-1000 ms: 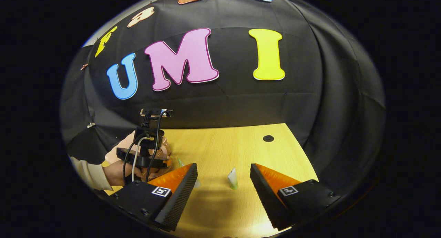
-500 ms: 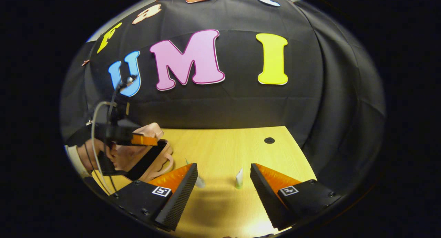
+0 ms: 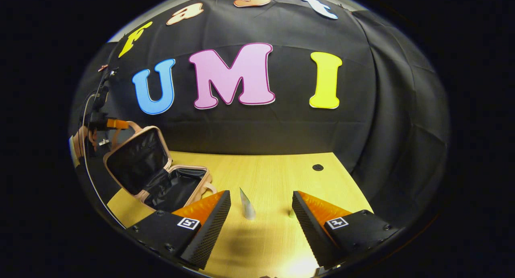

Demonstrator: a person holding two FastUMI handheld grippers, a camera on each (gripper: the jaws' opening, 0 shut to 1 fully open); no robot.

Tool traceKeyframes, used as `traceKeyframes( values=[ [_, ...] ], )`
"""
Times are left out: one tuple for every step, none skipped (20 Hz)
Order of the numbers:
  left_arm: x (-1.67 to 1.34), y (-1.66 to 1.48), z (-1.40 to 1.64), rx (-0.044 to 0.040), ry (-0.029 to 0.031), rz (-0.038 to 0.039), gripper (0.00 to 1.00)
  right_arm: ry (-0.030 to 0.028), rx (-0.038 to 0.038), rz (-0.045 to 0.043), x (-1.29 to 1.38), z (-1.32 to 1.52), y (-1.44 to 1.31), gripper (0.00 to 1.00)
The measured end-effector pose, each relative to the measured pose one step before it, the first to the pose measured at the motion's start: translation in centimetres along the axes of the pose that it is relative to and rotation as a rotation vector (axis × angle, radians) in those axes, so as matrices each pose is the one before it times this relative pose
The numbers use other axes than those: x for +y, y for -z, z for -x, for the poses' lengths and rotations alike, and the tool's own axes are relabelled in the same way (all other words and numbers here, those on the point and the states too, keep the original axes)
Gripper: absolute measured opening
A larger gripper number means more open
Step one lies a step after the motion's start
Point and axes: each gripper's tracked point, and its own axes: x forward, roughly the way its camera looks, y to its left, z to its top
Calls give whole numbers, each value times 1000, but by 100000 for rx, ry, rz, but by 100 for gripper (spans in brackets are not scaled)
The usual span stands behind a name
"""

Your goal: First open the suitcase, pack the skin care products into it, and then close the suitcase.

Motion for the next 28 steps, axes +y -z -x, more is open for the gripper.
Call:
traceKeyframes(
  values=[
    [2151,1063,-1023,1636,-747,-1136,11,1569,270,-573,207,247,104,98],
    [1898,1160,-973,1969,-595,262,11,1854,595,-1003,181,223,176,98],
    [1848,1066,-1053,653,-1050,675,11,1890,675,-772,-78,6,84,98],
    [1829,1162,-1183,783,-903,1344,11,2193,583,-72,-162,212,160,98],
    [1820,1278,-1118,903,-1331,932,11,2021,53,259,-73,277,5,98],
    [1796,1363,-1242,1628,-1280,332,11,1648,-381,394,404,469,91,98],
    [1481,1625,-1260,2666,-890,1130,11,1736,-135,472,161,500,-41,98],
    [1381,1649,-1361,3213,-292,1976,11,1725,139,749,-176,442,228,100],
    [1304,1675,-1293,3627,-277,3076,11,1907,570,290,-276,242,181,98],
    [920,1633,-1268,2991,300,3845,11,1823,1054,-316,-240,1,344,98],
    [971,1557,-1384,3502,-202,4335,11,1628,1104,-1022,-189,71,316,97],
    [691,1207,-1334,2930,-350,3656,11,1355,755,-940,-297,380,445,98],
    [399,1276,-1115,2343,-268,2441,11,1107,1042,-382,-171,249,492,97],
    [163,965,-888,1637,-556,808,11,994,891,131,-155,230,422,97],
    [127,1069,-647,995,-1308,-447,11,660,356,464,-50,145,194,98],
    [496,627,-461,-139,-3508,-2087,12,280,130,443,109,33,133,97],
    [746,138,133,-448,-4894,-2661,14,-393,-125,618,189,152,-52,98],
    [524,-959,433,-2879,-4480,-2200,22,-349,-503,856,239,110,-76,98],
    [-133,-1615,841,-4474,-1501,-917,24,-332,-617,673,188,58,-263,98],
    [475,-1790,895,-4834,-976,-270,27,-338,-549,85,35,32,-154,97],
    [229,-1199,1168,-4409,-208,46,38,-144,-669,-488,-45,8,-182,96],
    [55,-1569,1216,-4072,130,353,58,-128,-650,-729,-111,3,-159,96],
    [-380,-1084,2028,-3810,1391,33,78,-15,-441,-681,-136,-195,-118,96],
    [-775,-1368,1935,-3952,2244,-401,98,231,-257,-412,-313,-196,-15,96],
    [-1108,-993,1938,-3892,1670,-1488,97,3,-18,-533,-314,-239,-74,97],
    [-1217,-1261,2024,-3909,1728,-2143,97,56,-432,-521,-340,-194,-126,97],
    [-1820,-1151,1959,-3811,2362,-2636,97,235,-629,-384,-424,-274,-279,97],
    [-1928,-1330,2101,-3847,2832,-2690,97,11,-659,-343,-388,-294,-152,97]
  ],
)
